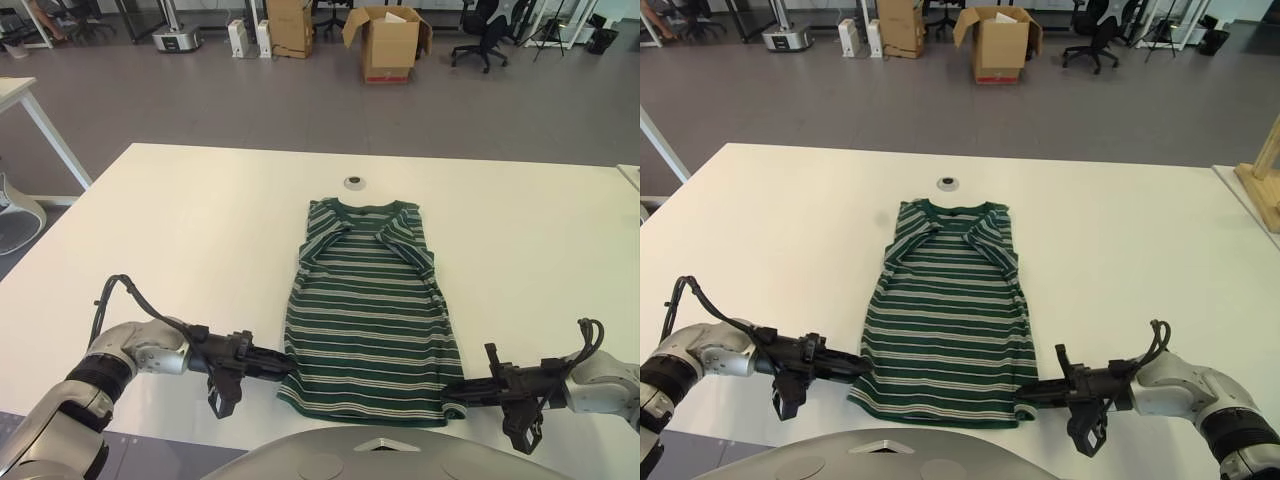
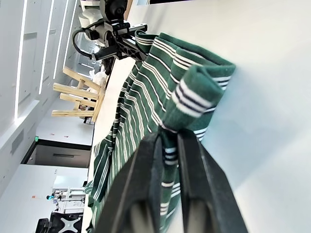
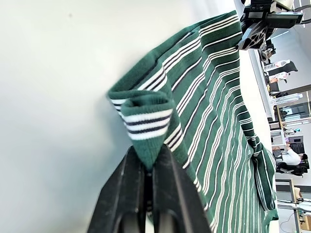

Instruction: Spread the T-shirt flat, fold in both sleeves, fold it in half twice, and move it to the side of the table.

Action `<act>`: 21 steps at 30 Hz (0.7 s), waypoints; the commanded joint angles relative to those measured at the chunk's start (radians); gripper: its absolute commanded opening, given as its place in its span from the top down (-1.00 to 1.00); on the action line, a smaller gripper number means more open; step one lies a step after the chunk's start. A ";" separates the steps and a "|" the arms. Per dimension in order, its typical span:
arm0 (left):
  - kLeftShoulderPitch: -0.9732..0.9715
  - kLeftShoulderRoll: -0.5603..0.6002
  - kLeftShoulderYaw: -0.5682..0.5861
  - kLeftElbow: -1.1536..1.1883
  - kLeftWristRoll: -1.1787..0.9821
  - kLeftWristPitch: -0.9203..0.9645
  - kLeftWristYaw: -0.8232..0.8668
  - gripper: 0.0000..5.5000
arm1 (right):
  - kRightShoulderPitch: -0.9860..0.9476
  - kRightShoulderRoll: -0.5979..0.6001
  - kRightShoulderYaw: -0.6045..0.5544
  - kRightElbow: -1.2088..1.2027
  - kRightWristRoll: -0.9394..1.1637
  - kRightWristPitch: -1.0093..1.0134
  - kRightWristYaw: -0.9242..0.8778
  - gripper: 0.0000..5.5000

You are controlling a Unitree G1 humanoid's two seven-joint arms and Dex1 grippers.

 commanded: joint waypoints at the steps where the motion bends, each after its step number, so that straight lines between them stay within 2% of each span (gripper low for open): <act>1: 0.154 0.020 -0.259 0.274 0.289 0.316 -0.270 0.93 | 0.094 -0.187 0.131 -0.234 0.244 0.303 0.152 1.00; 2: 0.159 0.017 -0.268 0.259 0.249 0.357 -0.318 0.94 | 0.129 -0.229 0.133 -0.294 0.291 0.364 0.172 1.00; 4: 0.234 0.094 -0.320 0.102 -0.020 0.465 -0.492 0.98 | 0.236 -0.342 0.144 -0.471 0.470 0.546 0.206 1.00; 6: 0.332 0.283 -0.400 -0.131 -0.287 0.570 -0.609 1.00 | 0.318 -0.463 0.155 -0.627 0.634 0.704 0.243 1.00; 8: 0.375 0.444 -0.436 -0.280 -0.435 0.640 -0.691 1.00 | 0.351 -0.557 0.143 -0.744 0.792 0.849 0.278 1.00; 9: 0.384 0.504 -0.443 -0.353 -0.502 0.691 -0.736 1.00 | 0.355 -0.586 0.129 -0.783 0.861 0.907 0.292 1.00; 11: 0.397 0.668 -0.438 -0.690 -0.700 0.932 -0.844 1.00 | 0.344 -0.627 0.087 -0.858 1.031 1.033 0.317 1.00; 14: 0.392 0.861 -0.362 -1.045 -0.968 1.166 -0.903 1.00 | 0.300 -0.644 0.032 -0.933 1.246 1.190 0.333 1.00; 17: 0.280 0.896 -0.187 -1.185 -1.295 1.366 -0.885 1.00 | 0.230 -0.606 -0.038 -0.917 1.386 1.334 0.364 1.00; 21: 0.042 0.765 0.042 -1.039 -1.568 1.680 -0.920 1.00 | 0.091 -0.532 -0.127 -0.852 1.545 1.557 0.409 1.00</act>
